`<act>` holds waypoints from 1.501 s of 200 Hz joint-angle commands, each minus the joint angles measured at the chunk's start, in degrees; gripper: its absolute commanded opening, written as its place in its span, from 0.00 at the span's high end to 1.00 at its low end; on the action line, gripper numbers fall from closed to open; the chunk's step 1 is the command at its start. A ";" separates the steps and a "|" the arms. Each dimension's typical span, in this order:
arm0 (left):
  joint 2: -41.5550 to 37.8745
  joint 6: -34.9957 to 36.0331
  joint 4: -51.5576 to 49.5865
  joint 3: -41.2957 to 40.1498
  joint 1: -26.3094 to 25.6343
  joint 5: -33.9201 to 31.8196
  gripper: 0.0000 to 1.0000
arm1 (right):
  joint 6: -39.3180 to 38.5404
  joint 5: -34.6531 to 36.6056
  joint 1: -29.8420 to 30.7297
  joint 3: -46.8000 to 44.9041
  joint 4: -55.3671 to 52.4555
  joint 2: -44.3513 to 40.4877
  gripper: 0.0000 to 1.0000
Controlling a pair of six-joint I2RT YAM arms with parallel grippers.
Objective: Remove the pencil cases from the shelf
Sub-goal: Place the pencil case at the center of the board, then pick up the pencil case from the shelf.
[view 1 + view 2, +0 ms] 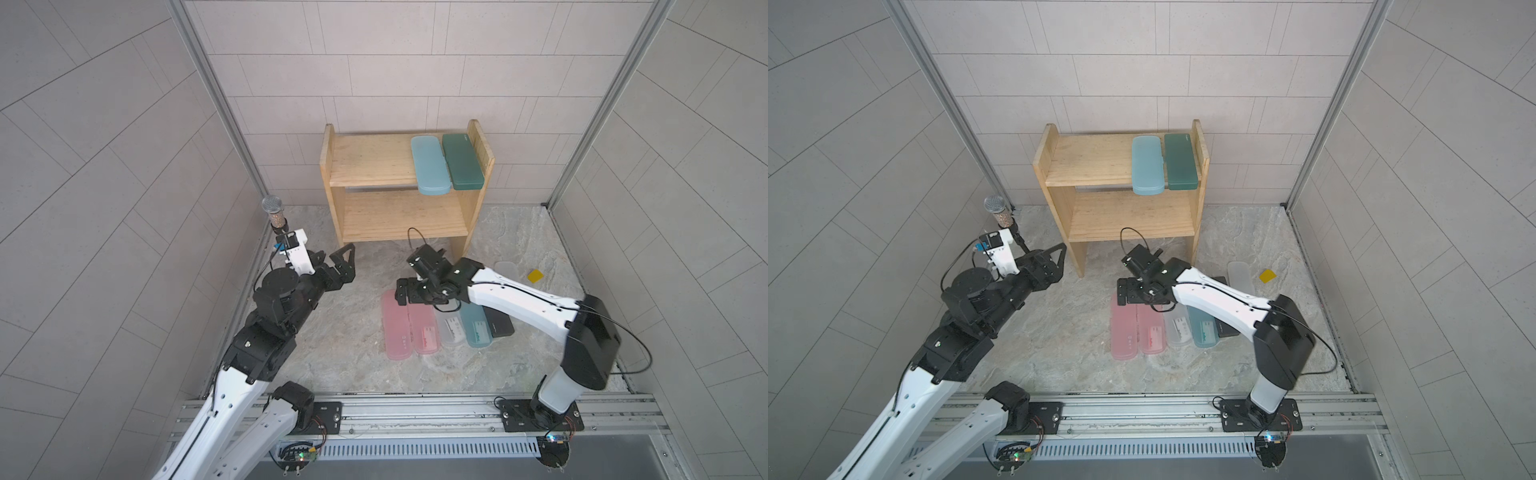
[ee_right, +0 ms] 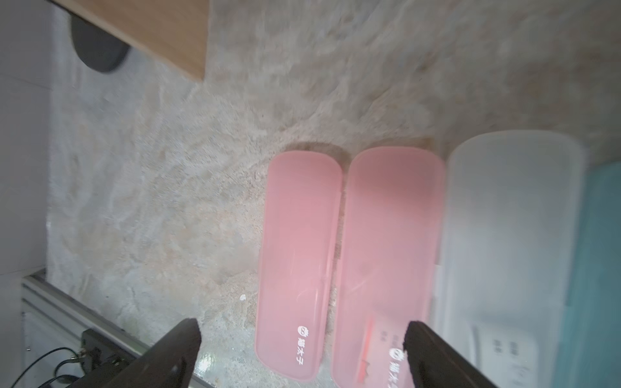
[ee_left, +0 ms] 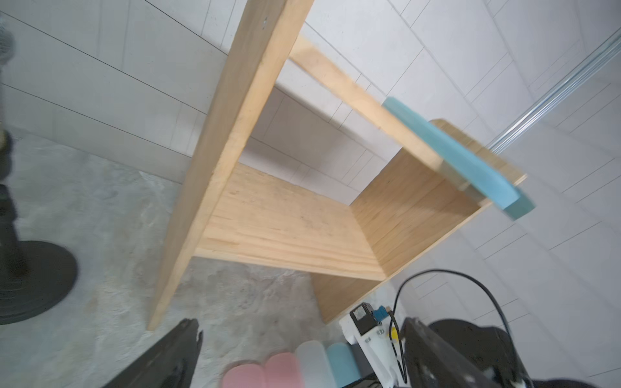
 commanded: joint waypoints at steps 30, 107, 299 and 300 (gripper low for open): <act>13.25 -18.79 13.46 10.10 -6.92 7.22 0.00 | -0.79 4.96 -14.46 -14.32 -5.20 -24.10 0.00; 32.17 -24.97 25.98 22.84 -13.77 6.52 0.00 | -7.64 -1.86 -26.54 -10.47 -19.90 -31.92 0.00; 32.18 -11.14 36.14 16.20 -13.63 1.86 0.83 | -16.93 -1.15 -32.90 -2.99 -24.95 -32.32 0.00; 31.86 -10.79 36.26 15.79 -13.66 1.70 0.83 | -16.98 -1.19 -32.93 -2.68 -24.96 -32.26 0.00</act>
